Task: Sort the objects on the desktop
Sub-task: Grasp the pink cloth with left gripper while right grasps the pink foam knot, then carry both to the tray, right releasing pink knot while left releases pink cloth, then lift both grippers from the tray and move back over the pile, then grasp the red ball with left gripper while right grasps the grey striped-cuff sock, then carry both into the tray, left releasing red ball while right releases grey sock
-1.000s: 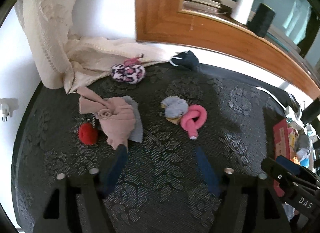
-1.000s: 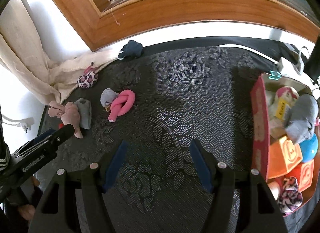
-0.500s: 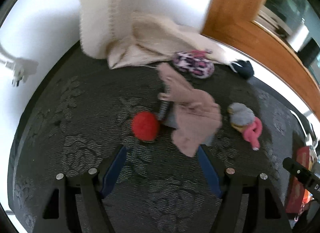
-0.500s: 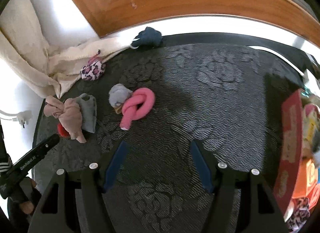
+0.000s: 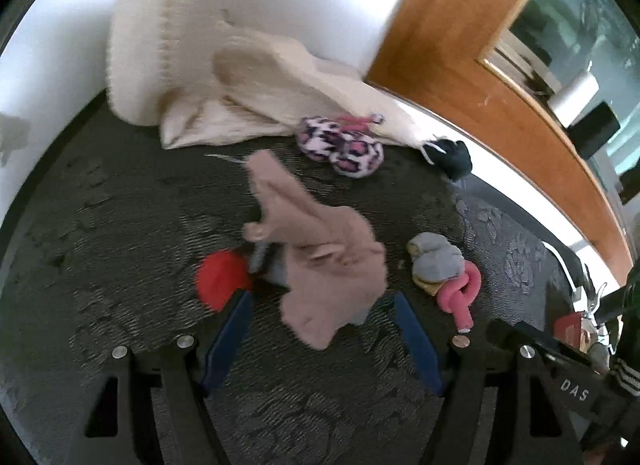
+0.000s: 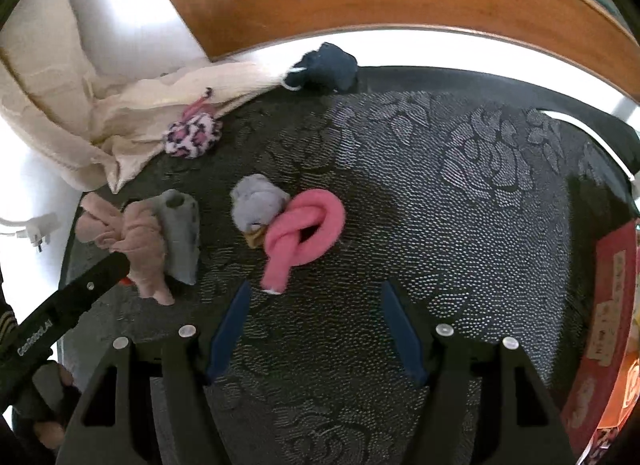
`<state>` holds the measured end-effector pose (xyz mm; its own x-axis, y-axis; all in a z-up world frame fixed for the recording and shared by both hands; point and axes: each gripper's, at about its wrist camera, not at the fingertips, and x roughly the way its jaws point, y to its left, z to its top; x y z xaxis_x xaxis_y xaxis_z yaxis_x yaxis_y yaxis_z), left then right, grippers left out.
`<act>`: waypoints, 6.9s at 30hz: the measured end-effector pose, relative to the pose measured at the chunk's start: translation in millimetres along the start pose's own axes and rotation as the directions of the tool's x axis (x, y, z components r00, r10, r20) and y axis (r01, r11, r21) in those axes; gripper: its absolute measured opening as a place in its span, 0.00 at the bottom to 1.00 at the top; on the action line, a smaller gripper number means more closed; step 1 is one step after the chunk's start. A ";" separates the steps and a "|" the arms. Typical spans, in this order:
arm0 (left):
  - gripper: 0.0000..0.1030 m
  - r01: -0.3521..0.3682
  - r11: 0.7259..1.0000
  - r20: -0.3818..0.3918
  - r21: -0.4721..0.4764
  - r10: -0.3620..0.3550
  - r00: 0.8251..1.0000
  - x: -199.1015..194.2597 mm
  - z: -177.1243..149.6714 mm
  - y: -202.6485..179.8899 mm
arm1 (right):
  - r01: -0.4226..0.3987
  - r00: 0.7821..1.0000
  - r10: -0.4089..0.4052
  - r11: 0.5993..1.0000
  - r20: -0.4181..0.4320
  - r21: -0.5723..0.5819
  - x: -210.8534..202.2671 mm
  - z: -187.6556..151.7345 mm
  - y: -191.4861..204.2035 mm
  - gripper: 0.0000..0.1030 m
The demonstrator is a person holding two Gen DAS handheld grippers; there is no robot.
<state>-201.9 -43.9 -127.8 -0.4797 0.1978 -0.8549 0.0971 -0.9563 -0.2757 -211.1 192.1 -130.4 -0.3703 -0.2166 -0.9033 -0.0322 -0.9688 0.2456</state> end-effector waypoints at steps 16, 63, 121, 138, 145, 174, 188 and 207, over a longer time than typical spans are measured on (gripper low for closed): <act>0.52 0.007 0.999 0.002 0.035 -0.007 1.000 18.1 9.1 -5.2 | -0.036 0.999 0.035 0.999 -0.035 -0.024 40.5 24.7 9.6 0.69; 0.53 0.236 0.865 -0.059 0.444 -0.235 0.970 -96.9 -133.6 -281.8 | 0.137 0.966 -0.197 0.938 0.168 0.318 -197.8 -169.3 -248.9 0.56; 0.58 0.348 0.820 -0.282 0.455 -0.238 0.930 -52.4 -168.9 -354.4 | -0.013 0.969 -0.061 0.955 0.240 0.297 -202.1 -131.7 -298.5 0.58; 0.58 0.170 0.936 -0.166 0.308 -0.123 0.978 -62.6 -139.1 -246.3 | -0.048 0.972 0.009 0.986 0.236 0.160 -191.4 -117.2 -214.7 0.63; 0.69 0.063 0.982 -0.112 0.180 -0.043 0.993 -65.1 -112.4 -161.1 | -0.054 0.979 0.031 0.993 0.201 0.107 -172.9 -111.0 -168.1 0.64; 0.56 -0.117 0.989 -0.022 0.086 0.119 0.993 17.7 -4.7 50.6 | -0.007 0.999 0.007 1.000 0.050 -0.007 -84.4 -77.4 -22.7 0.68; 0.31 -0.086 0.995 0.010 0.050 0.086 0.996 0.8 -6.2 70.3 | -0.065 0.997 0.072 0.969 0.019 -0.239 -28.5 -11.5 78.3 0.68; 0.31 -0.091 0.995 0.047 -0.030 0.093 0.995 -27.9 -4.5 104.3 | -0.052 0.995 0.002 0.873 -0.103 -0.486 87.7 29.2 175.5 0.56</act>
<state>-174.5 -148.2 -134.7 -0.5092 0.0978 -0.8550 0.1669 -0.9634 -0.2096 -276.3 6.5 -156.2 -0.2728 -0.2296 -0.9343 0.4421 -0.8924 0.0902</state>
